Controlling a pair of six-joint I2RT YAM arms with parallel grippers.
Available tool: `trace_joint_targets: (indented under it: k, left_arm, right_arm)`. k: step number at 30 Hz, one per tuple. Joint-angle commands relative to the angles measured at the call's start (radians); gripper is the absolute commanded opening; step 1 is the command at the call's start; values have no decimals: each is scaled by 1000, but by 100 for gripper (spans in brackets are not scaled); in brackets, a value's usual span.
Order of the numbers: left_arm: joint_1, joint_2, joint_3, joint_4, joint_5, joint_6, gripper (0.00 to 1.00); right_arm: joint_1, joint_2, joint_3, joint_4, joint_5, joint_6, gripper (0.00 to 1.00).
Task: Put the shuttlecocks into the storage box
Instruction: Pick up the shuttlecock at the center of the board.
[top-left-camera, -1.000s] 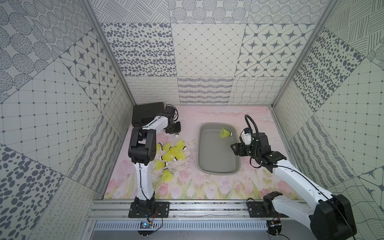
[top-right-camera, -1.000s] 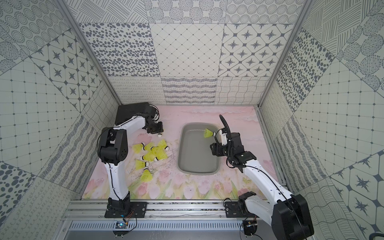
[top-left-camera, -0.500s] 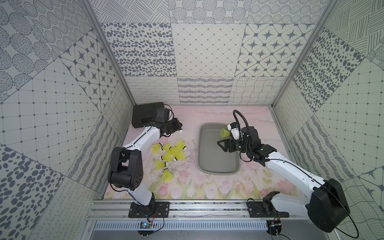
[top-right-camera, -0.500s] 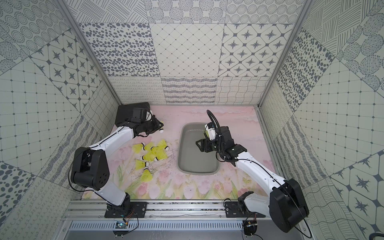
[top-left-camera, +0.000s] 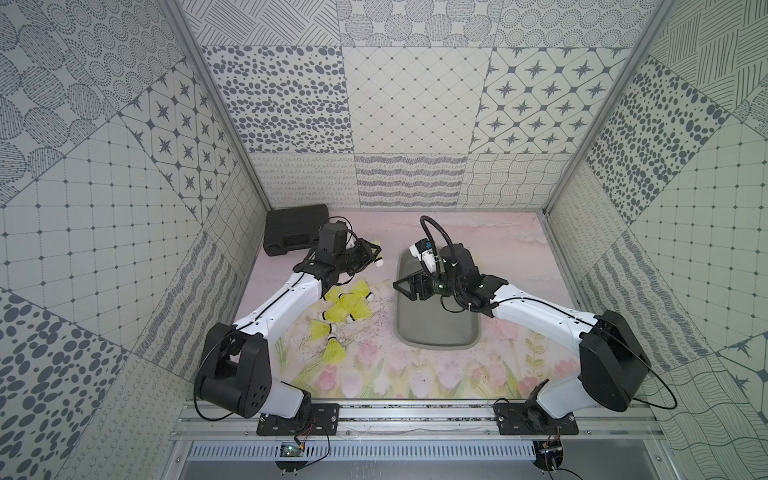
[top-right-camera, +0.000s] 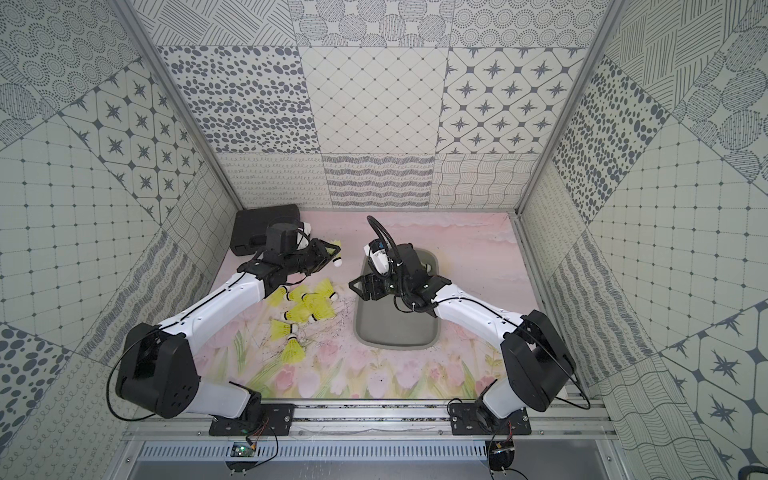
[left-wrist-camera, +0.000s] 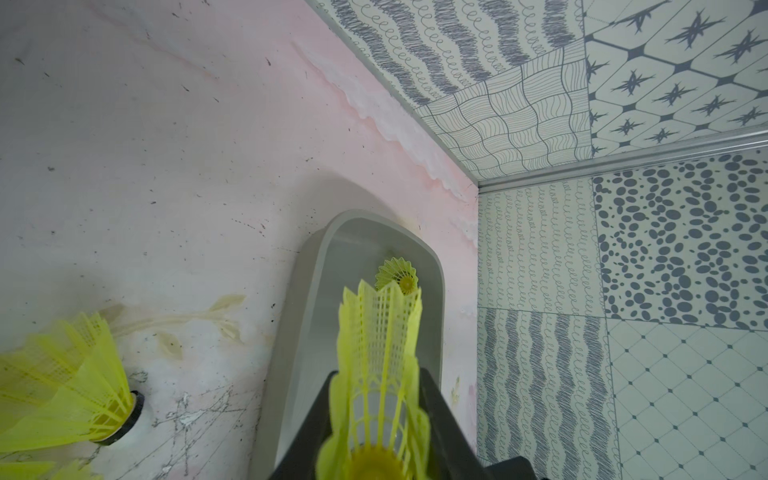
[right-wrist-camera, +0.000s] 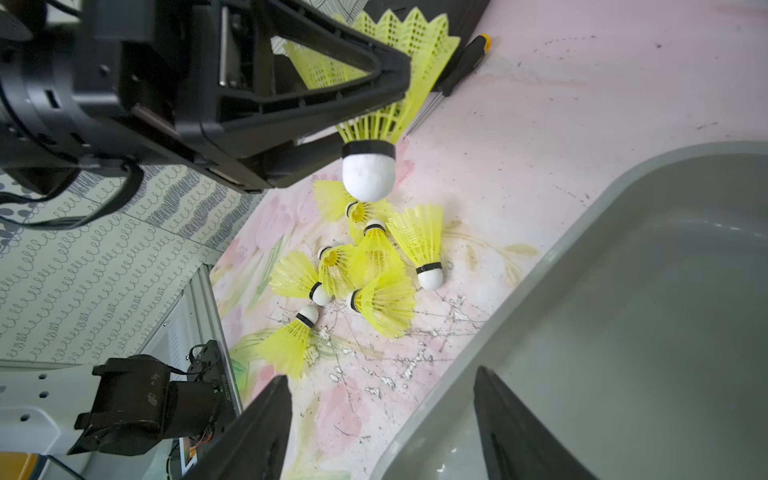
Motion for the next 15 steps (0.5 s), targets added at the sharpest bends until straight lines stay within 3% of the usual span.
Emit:
trace_joint_targets:
  k: [1,15]
  left_arm:
    - [-27,-31,-20,85,1,-91,30]
    - [-50,-72,-54,74,-27,-103,30]
  right_arm:
    - [21,45,46,90,-9,36,73]
    - [26,177,169,151,-34,85,60]
